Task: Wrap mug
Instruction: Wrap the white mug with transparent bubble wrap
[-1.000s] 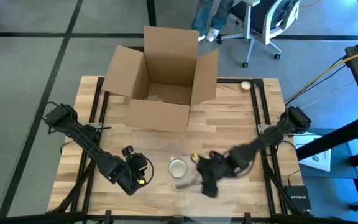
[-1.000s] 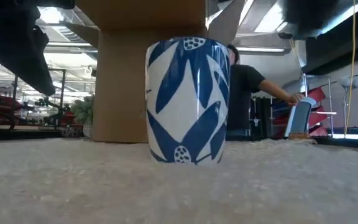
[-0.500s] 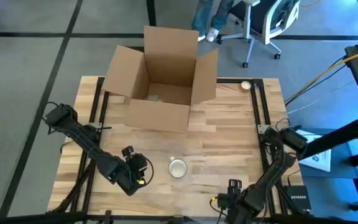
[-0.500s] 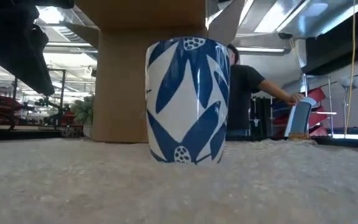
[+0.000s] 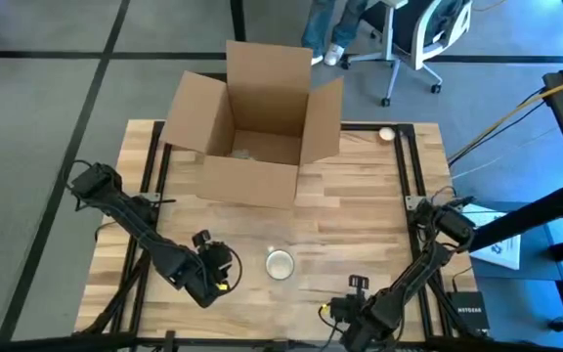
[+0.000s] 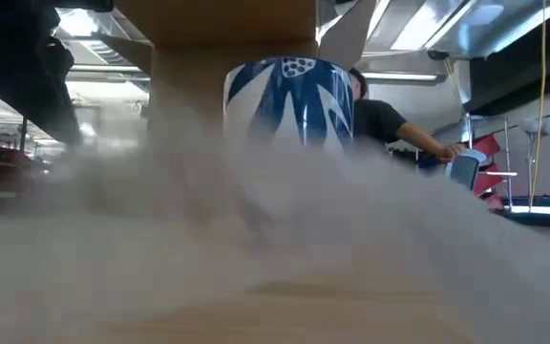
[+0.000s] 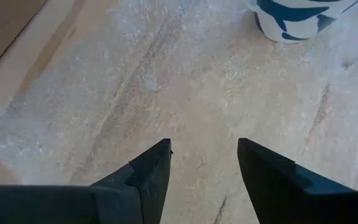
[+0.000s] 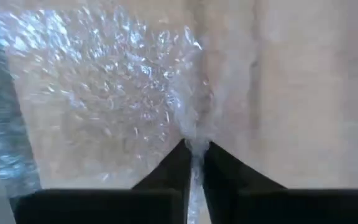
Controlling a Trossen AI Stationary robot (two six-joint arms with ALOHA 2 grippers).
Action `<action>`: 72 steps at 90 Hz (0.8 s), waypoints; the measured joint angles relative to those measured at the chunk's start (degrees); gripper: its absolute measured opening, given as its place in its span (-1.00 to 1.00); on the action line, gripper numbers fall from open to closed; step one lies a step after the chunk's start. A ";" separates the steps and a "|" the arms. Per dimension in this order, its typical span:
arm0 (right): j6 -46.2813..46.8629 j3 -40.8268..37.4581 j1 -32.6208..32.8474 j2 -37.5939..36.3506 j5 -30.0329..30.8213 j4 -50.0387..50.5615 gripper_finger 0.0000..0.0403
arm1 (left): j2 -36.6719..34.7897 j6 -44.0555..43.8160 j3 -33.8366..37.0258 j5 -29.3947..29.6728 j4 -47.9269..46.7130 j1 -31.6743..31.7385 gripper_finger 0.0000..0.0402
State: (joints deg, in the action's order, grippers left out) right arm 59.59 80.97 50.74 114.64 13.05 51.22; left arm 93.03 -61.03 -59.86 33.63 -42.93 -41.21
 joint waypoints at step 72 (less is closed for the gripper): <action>-32.76 13.27 -20.02 -1.95 25.02 -8.95 -1.00 | 0.02 2.24 0.00 0.48 0.52 0.00 -0.15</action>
State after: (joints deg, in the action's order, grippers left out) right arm 26.83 94.24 30.72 112.69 38.07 42.28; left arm 93.06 -58.80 -59.86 34.11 -42.41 -41.21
